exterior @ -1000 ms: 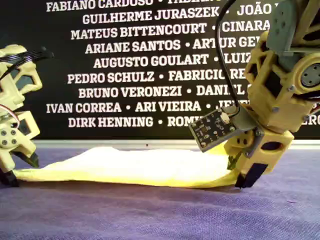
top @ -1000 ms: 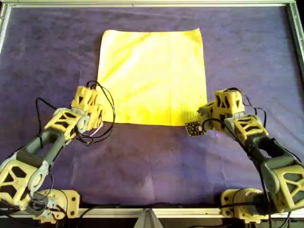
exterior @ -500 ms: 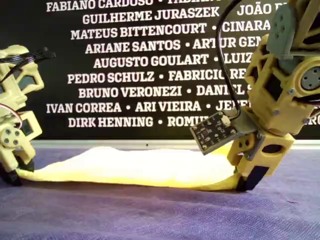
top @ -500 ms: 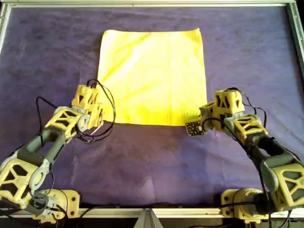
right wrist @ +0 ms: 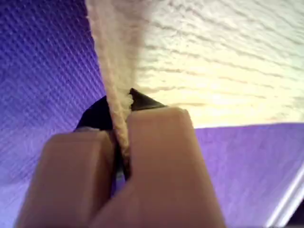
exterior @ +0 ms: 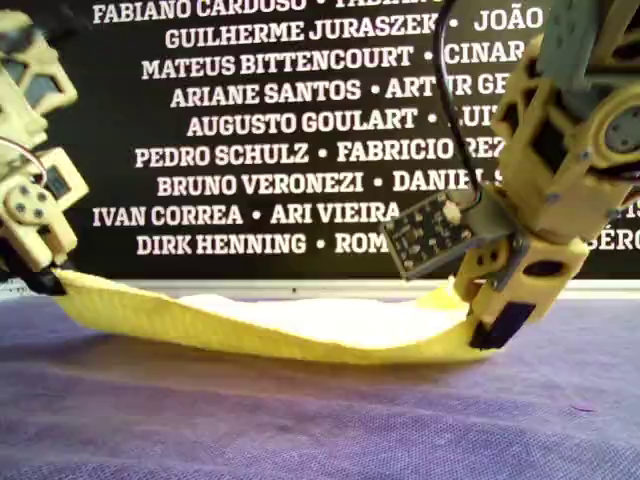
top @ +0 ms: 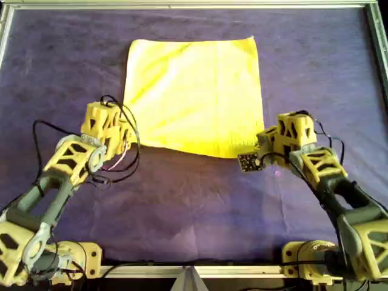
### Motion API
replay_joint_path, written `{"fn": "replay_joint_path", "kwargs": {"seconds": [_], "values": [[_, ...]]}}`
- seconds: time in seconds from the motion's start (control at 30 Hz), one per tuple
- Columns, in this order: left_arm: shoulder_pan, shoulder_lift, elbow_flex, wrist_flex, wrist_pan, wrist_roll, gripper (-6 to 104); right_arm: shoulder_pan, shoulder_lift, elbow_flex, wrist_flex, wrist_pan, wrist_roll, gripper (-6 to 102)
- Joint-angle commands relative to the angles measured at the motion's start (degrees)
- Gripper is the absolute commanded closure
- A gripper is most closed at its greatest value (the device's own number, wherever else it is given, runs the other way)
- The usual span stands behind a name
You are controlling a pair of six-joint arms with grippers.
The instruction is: Fold a cloth
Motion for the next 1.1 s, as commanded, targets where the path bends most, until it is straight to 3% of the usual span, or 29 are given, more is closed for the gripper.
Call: {"fn": "replay_joint_path", "kwargs": {"seconds": [0.0,0.3,0.57,0.63,0.77,0.83,1.07], "values": [[-1.3,5.4,2.1,-0.5,0.2,-0.3,98,0.1,8.0,3.2,-1.6,-0.6,0.26,95],[-1.2,4.6,3.6,-0.7,0.2,-0.1,98,0.1,14.0,6.9,-3.3,-0.1,0.26,95],[-1.0,2.4,-4.7,-0.9,0.2,0.9,98,-0.4,7.0,-3.3,-13.3,0.3,-0.53,95],[-1.1,-0.7,-9.1,-0.9,0.2,2.5,98,-0.5,2.3,-7.0,-16.9,0.3,-0.62,95],[-0.7,-10.5,-20.1,-1.4,0.2,8.8,98,-0.9,-9.1,-17.2,-22.9,0.3,-0.62,95],[-0.4,-15.9,-26.3,-2.9,0.1,10.7,98,-0.9,-15.0,-22.7,-25.1,0.3,-0.62,95],[-0.3,-31.1,-44.2,-5.3,-0.8,11.4,98,-2.2,-31.6,-46.9,-28.5,-0.2,-0.7,95]]}}
